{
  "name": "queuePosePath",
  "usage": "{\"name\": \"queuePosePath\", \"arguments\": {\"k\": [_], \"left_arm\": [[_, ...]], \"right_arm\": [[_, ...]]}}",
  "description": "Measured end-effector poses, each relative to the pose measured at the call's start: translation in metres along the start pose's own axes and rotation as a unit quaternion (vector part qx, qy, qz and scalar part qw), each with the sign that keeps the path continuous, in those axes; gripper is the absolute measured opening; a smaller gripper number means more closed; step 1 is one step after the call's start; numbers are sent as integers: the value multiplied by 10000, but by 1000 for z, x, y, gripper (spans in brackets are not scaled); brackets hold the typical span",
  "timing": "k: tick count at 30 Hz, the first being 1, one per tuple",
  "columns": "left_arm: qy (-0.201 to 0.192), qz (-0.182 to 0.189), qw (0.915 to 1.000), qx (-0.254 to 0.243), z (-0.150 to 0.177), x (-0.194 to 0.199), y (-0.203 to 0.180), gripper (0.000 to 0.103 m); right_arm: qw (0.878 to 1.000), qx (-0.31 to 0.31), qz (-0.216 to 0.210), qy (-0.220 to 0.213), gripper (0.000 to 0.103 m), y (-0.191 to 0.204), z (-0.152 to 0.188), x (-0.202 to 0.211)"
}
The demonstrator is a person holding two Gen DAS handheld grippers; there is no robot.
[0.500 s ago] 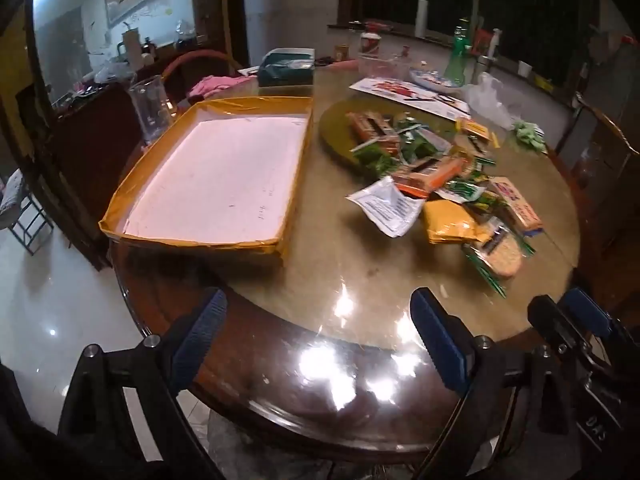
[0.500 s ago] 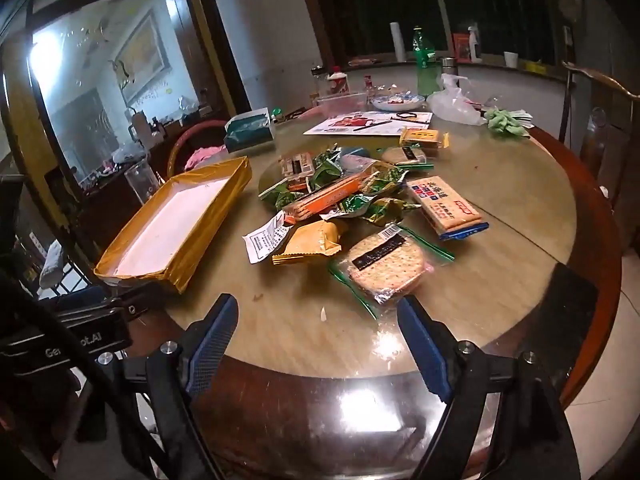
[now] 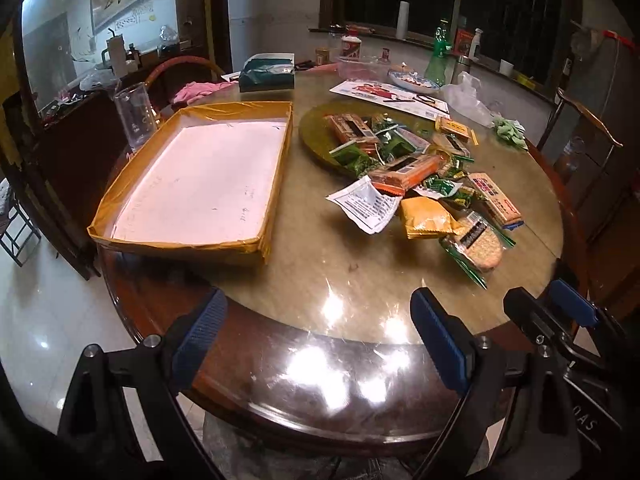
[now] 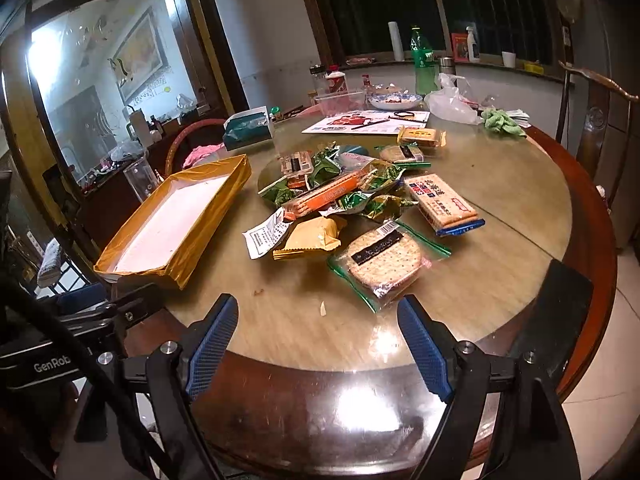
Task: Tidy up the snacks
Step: 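Move both tools toward the snack pile on the table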
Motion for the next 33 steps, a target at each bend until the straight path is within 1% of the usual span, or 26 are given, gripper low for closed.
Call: {"name": "queuePosePath", "arguments": {"k": [4,8,10,13,14,18,19,21,24,25,28,33], "left_arm": [[106,136,9997,173,0,-9,6,93],[170,102,9997,104,-5,-19,5,93],[108,95,9999,78,-7,-21,5,93],[-15,73,10000,59,-10,-27,4,93],[39,98,9999,50,-11,-31,2,93],[110,190,9997,45,-15,-42,-3,93],[122,203,9997,34,-15,-43,-3,93],[146,223,9996,45,-16,-46,-4,93],[180,205,9996,10,-18,-49,-3,93],[156,201,9997,27,-19,-49,-3,93],[56,230,9997,39,-20,-51,-2,93],[2,195,9998,-61,-22,-51,-4,93]], "right_arm": [[9999,29,11,101,82,0,1,-11],[9998,78,62,172,82,0,-2,-21],[9999,87,68,57,82,0,-2,-25],[9999,87,61,15,82,-2,-2,-32],[9999,129,91,-39,82,-2,-3,-33],[9997,131,216,60,82,-8,-5,-37],[9998,29,149,101,82,-9,-5,-39],[9998,8,157,96,82,-11,-6,-42],[9997,-48,159,205,82,-12,-8,-45],[9993,-49,179,323,82,-11,-8,-46],[9989,-89,187,421,82,-11,-9,-46],[9994,-151,197,244,82,-12,-11,-47]]}}
Point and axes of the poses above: each gripper's, at about its wrist camera, not at the fingertips, and x roughly against the way its jaws point, y to its left, z to its underside, the point moved 1 cm from there along -x, roughly the way its jaws point, and after that the axes turned 2 degrees about x, right-handed, at the moved point
